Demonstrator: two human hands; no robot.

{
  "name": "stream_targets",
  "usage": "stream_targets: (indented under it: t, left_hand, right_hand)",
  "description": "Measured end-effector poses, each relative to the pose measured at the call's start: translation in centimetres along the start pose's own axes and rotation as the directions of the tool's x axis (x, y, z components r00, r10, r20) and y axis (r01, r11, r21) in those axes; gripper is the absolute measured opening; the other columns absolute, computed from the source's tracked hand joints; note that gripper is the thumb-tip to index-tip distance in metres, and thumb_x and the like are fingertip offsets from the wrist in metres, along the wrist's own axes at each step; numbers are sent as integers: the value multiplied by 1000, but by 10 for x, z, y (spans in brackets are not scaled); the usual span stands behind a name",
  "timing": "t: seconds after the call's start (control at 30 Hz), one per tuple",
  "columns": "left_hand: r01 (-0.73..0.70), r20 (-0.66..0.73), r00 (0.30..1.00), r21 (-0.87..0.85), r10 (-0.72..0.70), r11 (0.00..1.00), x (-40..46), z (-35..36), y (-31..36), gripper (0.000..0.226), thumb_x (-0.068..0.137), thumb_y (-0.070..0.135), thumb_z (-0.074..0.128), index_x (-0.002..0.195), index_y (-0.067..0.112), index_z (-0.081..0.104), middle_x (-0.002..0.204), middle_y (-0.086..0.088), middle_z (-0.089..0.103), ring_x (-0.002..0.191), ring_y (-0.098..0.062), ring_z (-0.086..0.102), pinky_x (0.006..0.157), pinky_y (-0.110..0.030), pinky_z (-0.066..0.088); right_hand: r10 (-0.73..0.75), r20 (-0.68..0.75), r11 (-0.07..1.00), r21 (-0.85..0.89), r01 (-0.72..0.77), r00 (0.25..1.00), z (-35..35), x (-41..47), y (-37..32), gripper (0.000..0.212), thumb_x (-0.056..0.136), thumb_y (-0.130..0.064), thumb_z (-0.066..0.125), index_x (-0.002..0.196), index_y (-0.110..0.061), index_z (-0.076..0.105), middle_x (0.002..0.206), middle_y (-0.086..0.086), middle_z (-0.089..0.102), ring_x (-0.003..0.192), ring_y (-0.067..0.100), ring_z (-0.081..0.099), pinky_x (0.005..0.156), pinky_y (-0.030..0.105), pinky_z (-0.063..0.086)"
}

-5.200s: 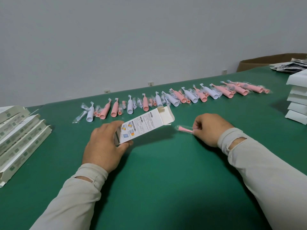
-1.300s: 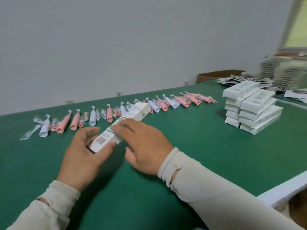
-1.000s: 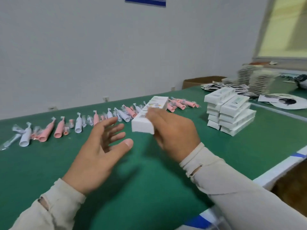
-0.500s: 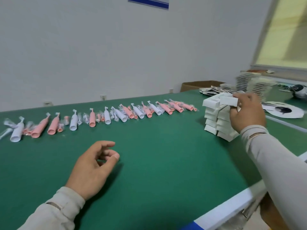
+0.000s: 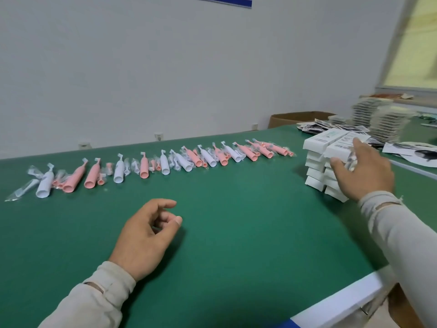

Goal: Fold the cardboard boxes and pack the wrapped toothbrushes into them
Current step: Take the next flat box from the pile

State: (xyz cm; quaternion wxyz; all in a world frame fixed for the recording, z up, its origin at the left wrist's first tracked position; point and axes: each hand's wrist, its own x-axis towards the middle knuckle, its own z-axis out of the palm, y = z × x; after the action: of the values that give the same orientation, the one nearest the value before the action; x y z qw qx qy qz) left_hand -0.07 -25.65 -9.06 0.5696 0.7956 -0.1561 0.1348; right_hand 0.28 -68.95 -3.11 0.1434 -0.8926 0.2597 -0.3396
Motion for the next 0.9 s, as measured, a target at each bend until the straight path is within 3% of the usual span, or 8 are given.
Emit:
stream_targets:
  t: [0.13, 0.27, 0.33, 0.43, 0.57, 0.67, 0.8, 0.9]
  left_hand:
    - [7, -39, 999, 6, -7, 1000, 1, -2, -1, 25, 88, 8, 71, 101, 28, 64, 77, 11, 67, 63, 0, 55, 67, -9, 45]
    - [47, -180, 983, 22, -43, 999, 5, -6, -3, 22, 89, 9, 70, 96, 29, 64, 71, 12, 65, 59, -1, 54, 62, -11, 47]
    - [65, -280, 958, 25, -55, 998, 6, -10, -2, 22, 89, 9, 69, 93, 29, 63, 68, 6, 64, 59, -3, 55, 60, -9, 46]
    - [89, -420, 905, 42, -63, 995, 2, -22, -1, 26, 89, 4, 65, 94, 29, 59, 72, 2, 62, 62, -8, 56, 62, -9, 44]
    - [163, -549, 832, 112, -75, 980, -12, -61, -5, 23, 90, 7, 64, 95, 29, 57, 73, 8, 62, 62, -2, 55, 70, -25, 48]
    - [215, -570, 821, 257, -33, 942, -31, -99, -14, 17, 89, 18, 64, 95, 33, 57, 79, 14, 63, 70, -1, 57, 75, -29, 51]
    - [349, -522, 848, 678, 89, 647, -43, -175, -18, 30, 91, 26, 62, 121, 19, 61, 125, 1, 60, 117, -20, 53, 102, -35, 41]
    - [502, -589, 796, 772, 141, 390, -46, -244, -6, 44, 91, 26, 62, 133, 11, 57, 144, -12, 48, 133, -33, 41, 113, -42, 32]
  right_hand:
    - [-195, -306, 918, 278, 283, 932, 3, -55, -66, 42, 86, -29, 55, 122, -7, 59, 121, 16, 62, 113, 35, 53, 103, 42, 36]
    - [-556, -17, 730, 468, 498, 831, 27, -130, -160, 34, 87, -32, 58, 116, -16, 66, 115, 1, 67, 107, 23, 58, 96, 36, 44]
    - [-637, 204, 697, 566, 441, 744, 44, -157, -206, 31, 89, -37, 57, 116, -25, 64, 115, -7, 65, 103, 14, 58, 94, 30, 45]
    - [-615, 430, 639, 763, 99, 660, 62, -177, -270, 6, 88, -30, 64, 93, -30, 64, 91, -15, 66, 83, 8, 61, 89, 27, 51]
    - [-592, 509, 539, 827, -163, 625, 80, -208, -323, 13, 88, -14, 65, 78, -24, 65, 75, -2, 69, 61, 13, 65, 68, 29, 55]
    - [-592, 493, 519, 838, -166, 637, 97, -232, -324, 17, 89, -10, 65, 76, -23, 66, 72, 0, 68, 62, 18, 65, 68, 29, 53]
    - [-690, 463, 513, 855, -74, 556, 102, -238, -319, 14, 89, -16, 68, 77, -24, 69, 69, -7, 68, 66, 15, 63, 72, 29, 52]
    - [-700, 447, 500, 863, -64, 557, 99, -239, -316, 14, 90, -13, 68, 79, -22, 69, 72, 1, 69, 66, 18, 61, 74, 33, 53]
